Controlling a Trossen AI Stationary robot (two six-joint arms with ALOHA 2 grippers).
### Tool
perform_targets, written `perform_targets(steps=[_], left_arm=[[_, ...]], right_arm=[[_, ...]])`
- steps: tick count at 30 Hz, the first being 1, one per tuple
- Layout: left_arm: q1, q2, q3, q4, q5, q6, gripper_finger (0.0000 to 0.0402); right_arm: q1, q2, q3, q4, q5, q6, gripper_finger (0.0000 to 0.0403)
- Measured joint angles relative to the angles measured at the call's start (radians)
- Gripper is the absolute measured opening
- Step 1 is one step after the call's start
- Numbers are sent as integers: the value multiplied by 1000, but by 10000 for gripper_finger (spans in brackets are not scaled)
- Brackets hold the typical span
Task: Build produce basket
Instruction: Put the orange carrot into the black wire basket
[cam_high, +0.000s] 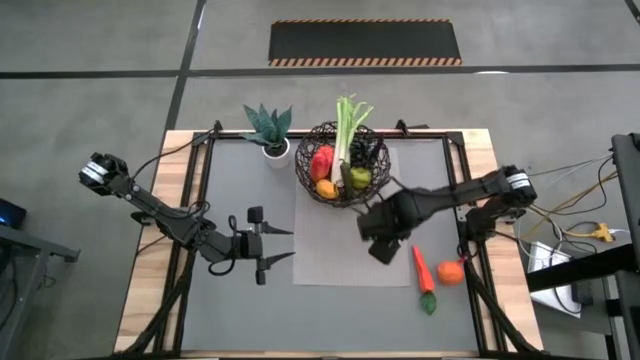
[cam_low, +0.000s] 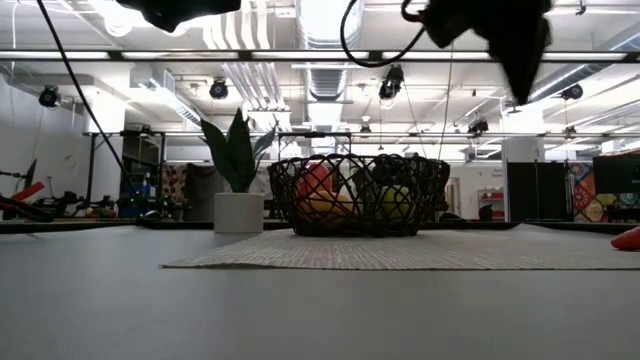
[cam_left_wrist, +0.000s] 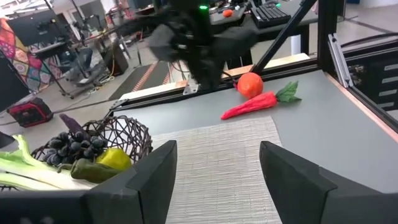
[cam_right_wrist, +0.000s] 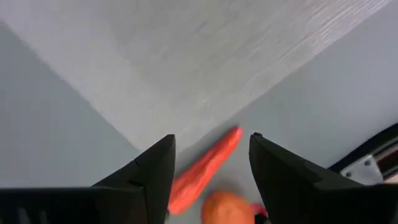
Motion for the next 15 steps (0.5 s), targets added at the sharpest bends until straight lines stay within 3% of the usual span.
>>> perform_targets(steps=[3,8,15], left_arm=[[0,0,0,0,0,-19,212],[0,0,0,-1,1,-20,212],[0,0,0,-3,1,-21,212]], right_arm=[[50,0,-41,8,-63,9,182],[113,2,-144,41,-60,186,164],[150,2,-299,76,-78,268,226]])
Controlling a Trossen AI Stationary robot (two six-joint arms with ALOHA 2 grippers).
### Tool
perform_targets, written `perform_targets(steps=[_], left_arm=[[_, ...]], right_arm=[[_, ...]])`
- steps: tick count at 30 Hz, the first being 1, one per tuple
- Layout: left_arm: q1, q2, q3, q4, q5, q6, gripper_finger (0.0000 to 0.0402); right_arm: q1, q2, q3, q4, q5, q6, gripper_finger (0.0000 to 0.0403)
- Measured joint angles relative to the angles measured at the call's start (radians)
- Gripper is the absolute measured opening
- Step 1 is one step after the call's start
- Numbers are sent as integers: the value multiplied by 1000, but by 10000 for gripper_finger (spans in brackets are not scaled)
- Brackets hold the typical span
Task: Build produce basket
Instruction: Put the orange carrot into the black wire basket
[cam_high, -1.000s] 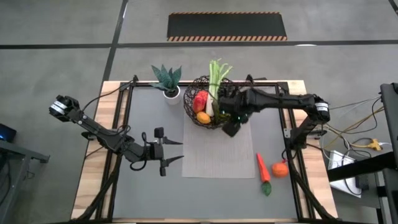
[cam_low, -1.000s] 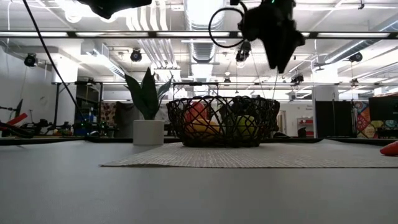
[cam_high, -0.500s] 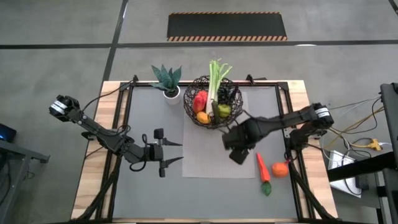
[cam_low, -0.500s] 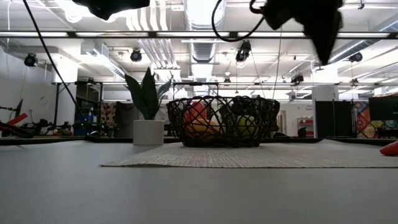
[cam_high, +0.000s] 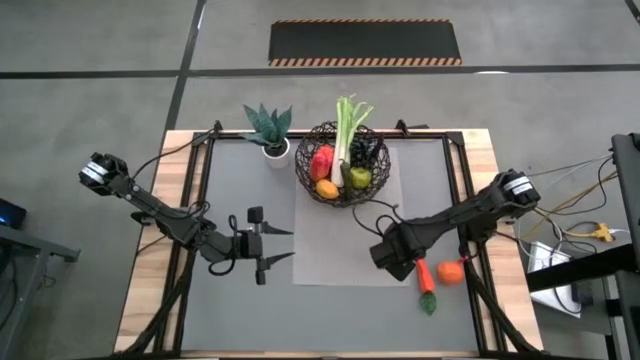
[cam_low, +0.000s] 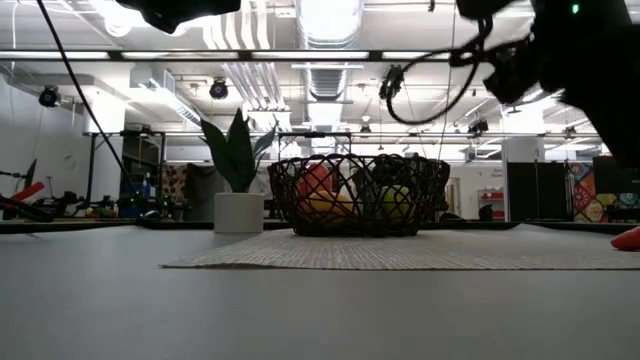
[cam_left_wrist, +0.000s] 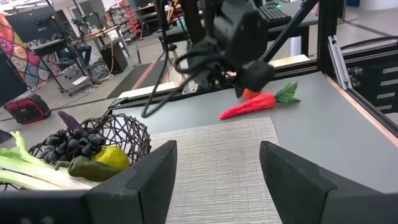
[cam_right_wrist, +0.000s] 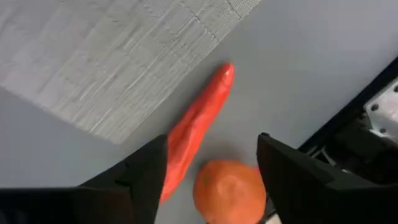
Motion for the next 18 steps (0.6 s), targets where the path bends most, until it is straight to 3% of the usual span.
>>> perform_targets(steps=[6,18], left_arm=[[-2,0,0,-11,4,-2,212],[-3,0,0,-24,4,-3,212]], right_arm=[[1,0,-123,98,-24,21,269],[1,0,-294,283,-42,77,249]])
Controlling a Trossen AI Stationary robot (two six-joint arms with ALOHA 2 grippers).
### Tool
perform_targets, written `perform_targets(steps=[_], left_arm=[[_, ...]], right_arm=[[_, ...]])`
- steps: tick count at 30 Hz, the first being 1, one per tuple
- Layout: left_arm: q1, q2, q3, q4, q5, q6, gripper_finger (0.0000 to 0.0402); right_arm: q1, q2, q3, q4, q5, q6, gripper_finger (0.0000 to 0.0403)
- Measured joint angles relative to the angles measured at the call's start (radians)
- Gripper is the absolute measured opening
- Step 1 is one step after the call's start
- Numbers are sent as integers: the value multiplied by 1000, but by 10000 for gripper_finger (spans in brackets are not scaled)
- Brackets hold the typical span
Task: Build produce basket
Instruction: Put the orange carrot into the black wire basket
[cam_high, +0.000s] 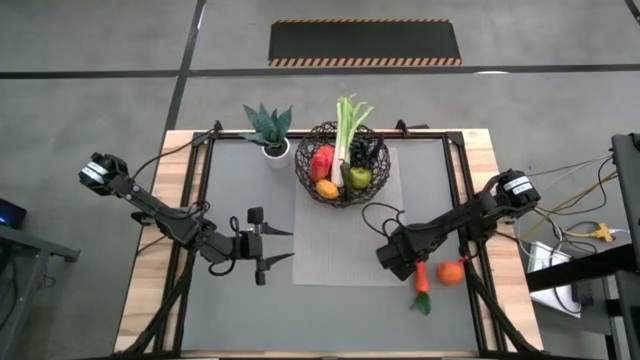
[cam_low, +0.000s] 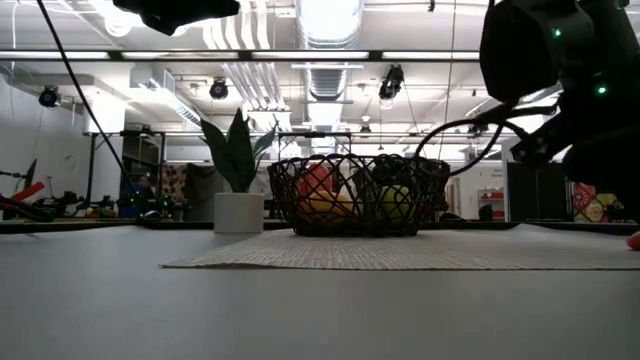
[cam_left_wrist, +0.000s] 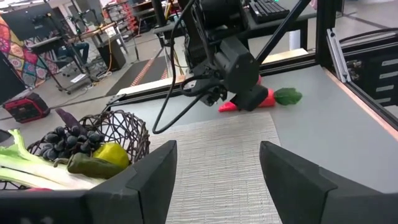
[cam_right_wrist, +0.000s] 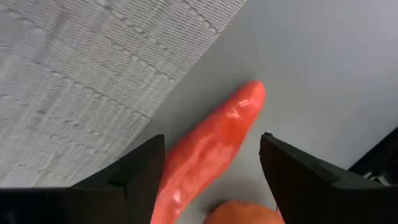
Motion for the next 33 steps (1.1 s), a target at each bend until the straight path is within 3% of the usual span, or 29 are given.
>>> perform_targets(steps=[6,22,33], left_arm=[[0,0,0,0,0,0,212],[0,0,0,0,-1,0,212],[0,0,-11,1,-6,1,212]], right_arm=[[0,0,-13,28,0,17,209],[0,-2,-13,114,14,126,37],[0,-27,85,137,50,74,19]])
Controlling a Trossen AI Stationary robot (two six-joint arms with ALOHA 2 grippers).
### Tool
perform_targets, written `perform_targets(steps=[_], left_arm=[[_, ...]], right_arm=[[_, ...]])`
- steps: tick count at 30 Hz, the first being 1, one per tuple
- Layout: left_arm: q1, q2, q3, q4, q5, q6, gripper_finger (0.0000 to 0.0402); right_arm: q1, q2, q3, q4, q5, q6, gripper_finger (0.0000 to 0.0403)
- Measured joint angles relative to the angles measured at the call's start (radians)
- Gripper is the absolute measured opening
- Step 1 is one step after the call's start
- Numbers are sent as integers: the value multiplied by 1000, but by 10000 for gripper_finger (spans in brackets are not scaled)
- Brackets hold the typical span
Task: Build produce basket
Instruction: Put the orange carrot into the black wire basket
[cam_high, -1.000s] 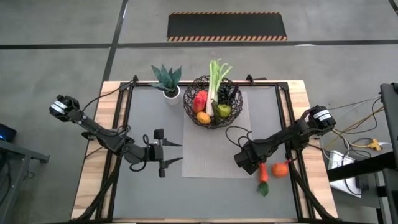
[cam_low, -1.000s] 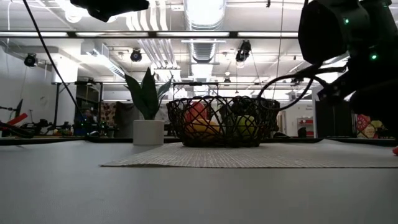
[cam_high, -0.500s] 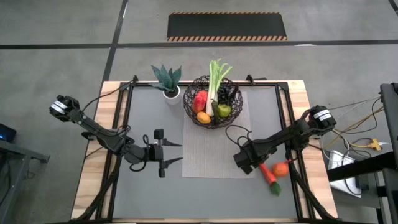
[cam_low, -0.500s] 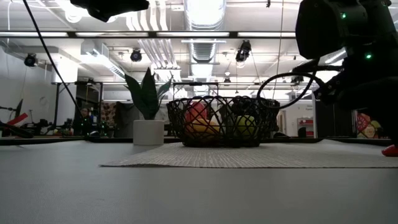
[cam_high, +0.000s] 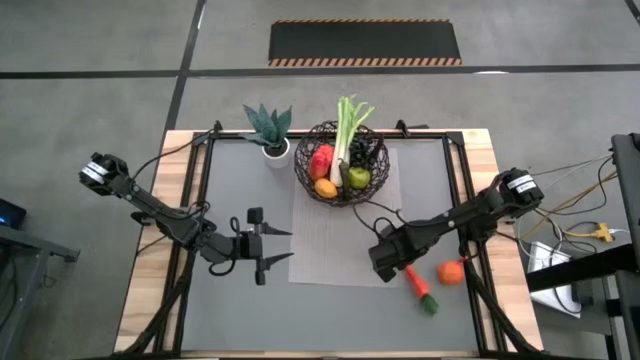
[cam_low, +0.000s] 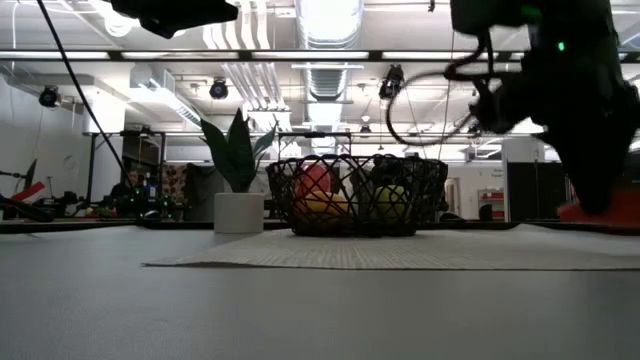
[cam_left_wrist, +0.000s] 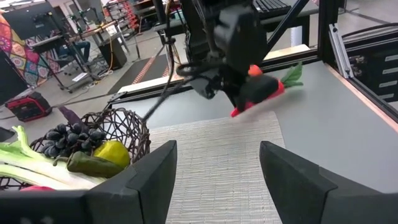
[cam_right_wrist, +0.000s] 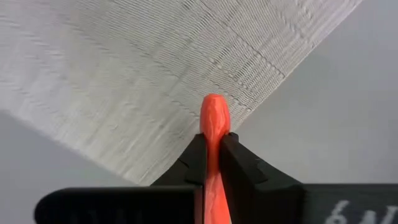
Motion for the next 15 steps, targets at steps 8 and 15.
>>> perform_targets(steps=[8,15], left_arm=[[0,0,-1,27,1,-3,212],[5,0,-3,61,4,-130,212]], right_arm=[[22,-12,196,-141,117,-388,18],[103,-12,334,-135,294,-1041,17]])
